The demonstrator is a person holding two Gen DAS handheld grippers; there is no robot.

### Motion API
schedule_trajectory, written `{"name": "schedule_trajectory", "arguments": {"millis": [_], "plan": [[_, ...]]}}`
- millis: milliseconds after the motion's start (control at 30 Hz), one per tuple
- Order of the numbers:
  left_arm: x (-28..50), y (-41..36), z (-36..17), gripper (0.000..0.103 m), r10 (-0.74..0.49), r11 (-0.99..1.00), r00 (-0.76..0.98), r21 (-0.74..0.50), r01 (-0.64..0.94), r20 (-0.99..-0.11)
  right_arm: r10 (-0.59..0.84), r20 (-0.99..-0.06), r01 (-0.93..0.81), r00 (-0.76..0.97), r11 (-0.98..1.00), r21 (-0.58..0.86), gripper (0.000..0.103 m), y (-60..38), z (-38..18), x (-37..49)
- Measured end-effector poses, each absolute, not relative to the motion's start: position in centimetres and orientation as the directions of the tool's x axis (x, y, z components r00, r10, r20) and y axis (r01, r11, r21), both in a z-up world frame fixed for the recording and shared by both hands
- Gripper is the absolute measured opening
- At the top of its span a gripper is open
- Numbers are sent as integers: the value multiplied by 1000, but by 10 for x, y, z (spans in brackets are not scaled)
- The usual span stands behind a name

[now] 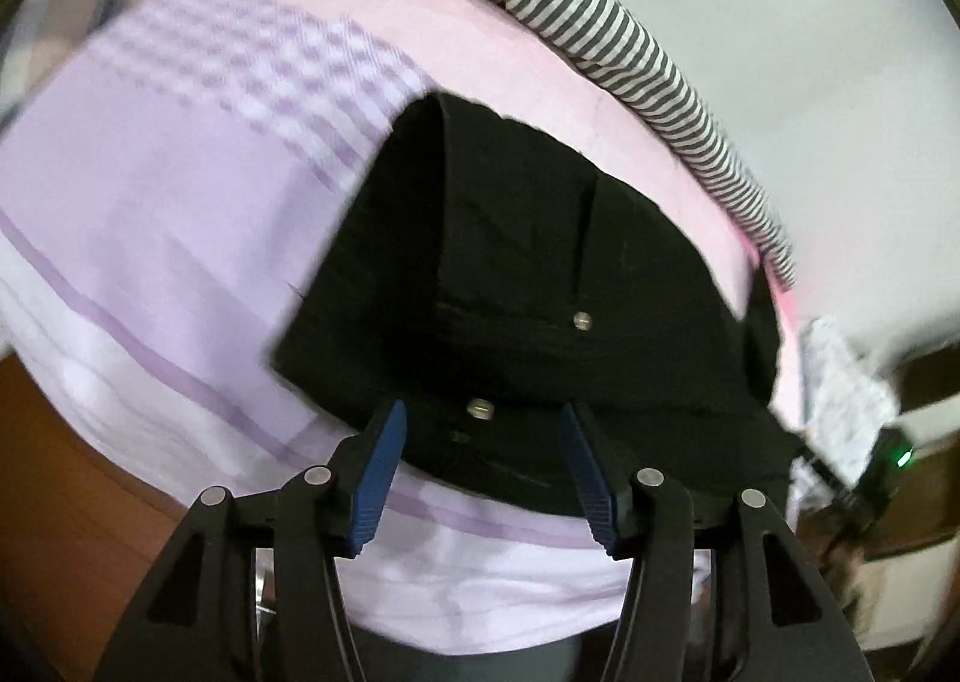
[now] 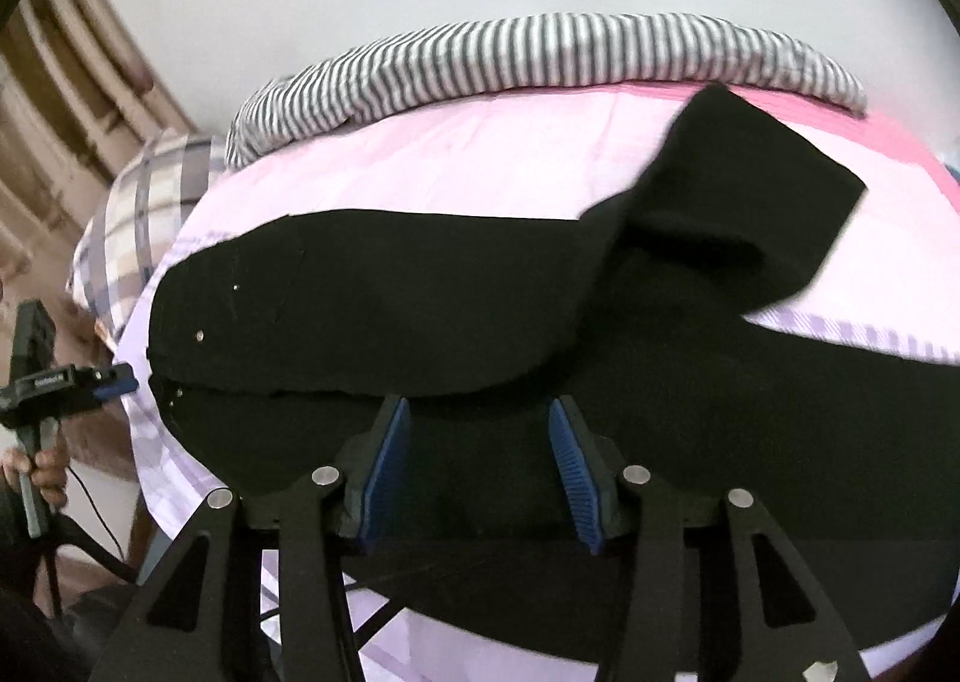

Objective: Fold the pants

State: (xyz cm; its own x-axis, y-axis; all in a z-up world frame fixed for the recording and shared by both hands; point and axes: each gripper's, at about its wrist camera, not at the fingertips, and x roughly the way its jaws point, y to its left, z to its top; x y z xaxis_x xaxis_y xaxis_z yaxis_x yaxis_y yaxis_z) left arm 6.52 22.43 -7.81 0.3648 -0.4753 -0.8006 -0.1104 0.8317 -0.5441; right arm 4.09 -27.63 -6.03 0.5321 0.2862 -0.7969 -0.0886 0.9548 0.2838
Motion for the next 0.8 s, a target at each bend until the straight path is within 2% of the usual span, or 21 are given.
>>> {"name": "schedule_trajectory", "arguments": {"millis": [100, 433, 500, 600, 800], "plan": [[73, 211, -90, 55, -522, 791, 340, -593, -151, -783, 271, -801, -59, 533, 957, 284, 47, -282, -65, 37], [95, 208, -111, 53, -515, 741, 383, -623, -251, -767, 236, -810, 17, 536, 957, 289, 47, -294, -68, 68], [97, 210, -112, 38, -512, 730, 406, -633, -258, -757, 235, -807, 46, 541, 951, 307, 47, -299, -69, 84], [101, 212, -114, 28, -508, 724, 416, -635, -268, -754, 203, -816, 83, 541, 953, 292, 46, -305, -69, 108], [97, 217, -110, 24, -494, 744, 429, -623, -243, -757, 128, -851, 178, 509, 952, 250, 39, -322, -71, 169]]}}
